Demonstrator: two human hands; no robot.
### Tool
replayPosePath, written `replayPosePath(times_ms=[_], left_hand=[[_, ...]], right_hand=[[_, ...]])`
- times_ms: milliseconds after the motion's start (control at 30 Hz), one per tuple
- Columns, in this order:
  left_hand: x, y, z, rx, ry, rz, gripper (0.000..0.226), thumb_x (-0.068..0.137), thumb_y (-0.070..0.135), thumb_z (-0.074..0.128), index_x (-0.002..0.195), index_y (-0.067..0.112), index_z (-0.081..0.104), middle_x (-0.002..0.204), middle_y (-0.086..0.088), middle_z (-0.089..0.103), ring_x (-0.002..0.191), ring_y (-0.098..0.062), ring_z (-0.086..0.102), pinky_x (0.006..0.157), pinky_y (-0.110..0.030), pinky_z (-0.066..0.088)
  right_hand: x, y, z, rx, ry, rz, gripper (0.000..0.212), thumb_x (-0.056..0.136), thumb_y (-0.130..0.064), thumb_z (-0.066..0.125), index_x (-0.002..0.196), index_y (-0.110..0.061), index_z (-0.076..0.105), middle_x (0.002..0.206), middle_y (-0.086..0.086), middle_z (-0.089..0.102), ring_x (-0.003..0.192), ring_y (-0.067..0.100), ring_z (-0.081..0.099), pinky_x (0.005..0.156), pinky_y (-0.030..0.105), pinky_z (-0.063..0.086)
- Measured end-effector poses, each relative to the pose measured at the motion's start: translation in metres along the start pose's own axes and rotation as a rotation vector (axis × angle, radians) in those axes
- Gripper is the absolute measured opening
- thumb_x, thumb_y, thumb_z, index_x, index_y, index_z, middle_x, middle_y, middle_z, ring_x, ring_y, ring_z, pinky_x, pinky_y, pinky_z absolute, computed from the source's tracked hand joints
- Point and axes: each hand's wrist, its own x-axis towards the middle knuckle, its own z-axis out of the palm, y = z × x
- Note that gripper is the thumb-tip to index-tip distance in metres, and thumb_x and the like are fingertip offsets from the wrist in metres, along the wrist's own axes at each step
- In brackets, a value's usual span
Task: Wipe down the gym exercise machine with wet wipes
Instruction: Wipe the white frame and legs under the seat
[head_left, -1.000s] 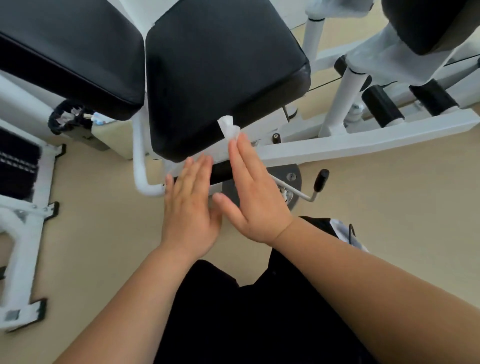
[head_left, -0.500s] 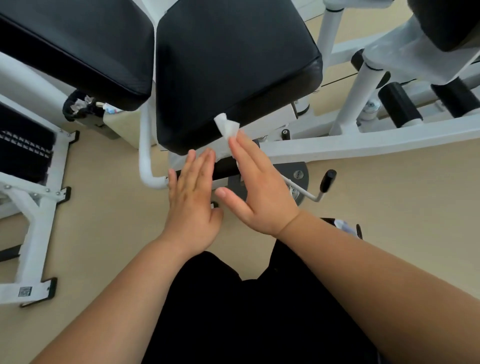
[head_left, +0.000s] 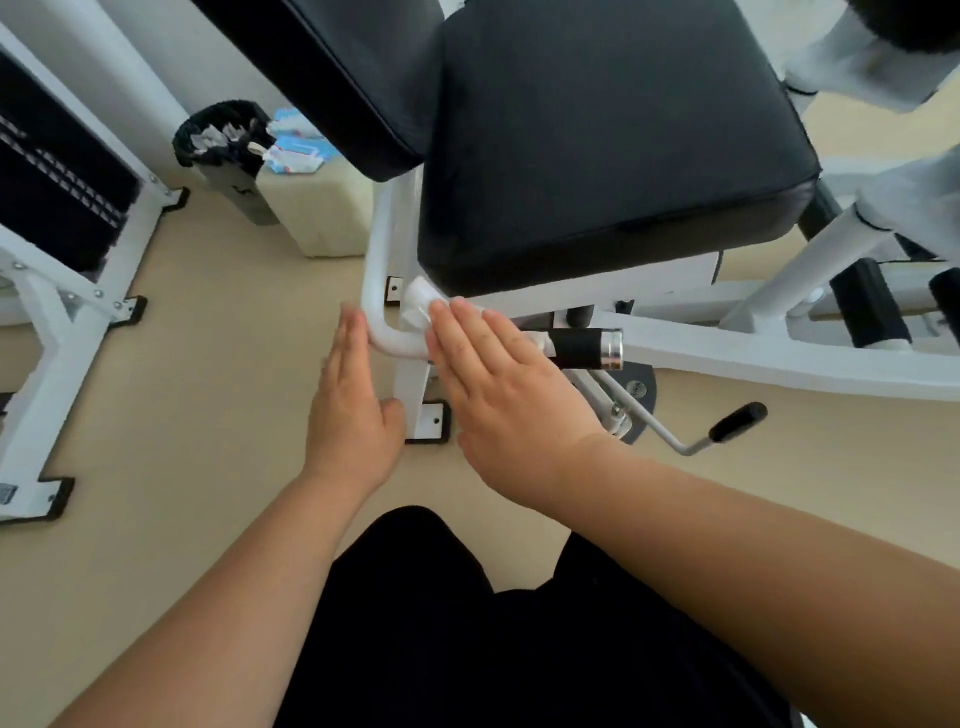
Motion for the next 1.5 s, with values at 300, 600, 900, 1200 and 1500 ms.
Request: replayPosePath(times_ms=[300,600,900,1200,1500], left_hand=[[0.005,-0.021,-0.009,-0.192,-0.108,0.013,0.103,0.083,-0.016,0.046,0.153,0.042,-0.003,0.161,0.028,0.003,0.142,0.015,0.014,0.103,0.002,0.020],[0.028,0.019,-0.080,0.130,-0.509,-0.110,0.090,0.087,-0.002,0.040,0.161,0.037,0.009,0.164,0.030,-0.006,0.139,-0.012,0.045,0.094,-0.041,0.053],[0.047,0.036,-0.122,0.284,-0.849,-0.088,0.091,0.091,0.007,0.043,0.160,0.036,-0.009,0.162,0.028,-0.021,0.135,-0.017,0.048,0.092,-0.035,0.050],[0.101,0.000,-0.129,0.271,-0.991,0.197,0.090,0.091,0.004,0.040,0.160,0.036,-0.009,0.156,0.032,-0.031,0.147,-0.015,0.030,0.104,-0.038,0.043],[0.130,-0.030,-0.129,0.381,-1.043,0.464,0.094,0.091,0.005,0.041,0.157,0.043,-0.013,0.156,0.032,-0.033,0.142,-0.019,0.036,0.093,-0.036,0.047]], right_hand=[[0.059,-0.016,-0.006,0.160,-0.112,-0.037,0.080,0.105,-0.046,0.037,0.160,0.005,0.010,0.166,0.026,0.020,0.151,0.039,0.026,0.125,0.048,0.022],[0.048,0.005,-0.036,0.352,-0.299,-0.087,0.067,0.094,-0.015,0.016,0.157,0.005,0.029,0.160,0.029,0.033,0.145,0.042,0.039,0.122,0.049,0.032],[0.064,0.027,-0.058,0.680,-0.449,0.027,0.063,0.101,0.003,0.038,0.162,-0.003,0.021,0.170,0.016,0.016,0.157,0.029,0.021,0.124,0.040,0.027],[0.073,-0.030,-0.039,0.555,-0.088,0.463,0.039,0.084,0.002,0.065,0.122,0.002,0.072,0.127,0.018,0.070,0.116,0.036,0.068,0.098,0.045,0.055],[0.107,-0.105,-0.043,0.410,-0.178,0.920,0.056,0.101,-0.011,0.025,0.155,0.002,0.038,0.163,0.021,0.034,0.153,0.040,0.026,0.128,0.051,0.011]])
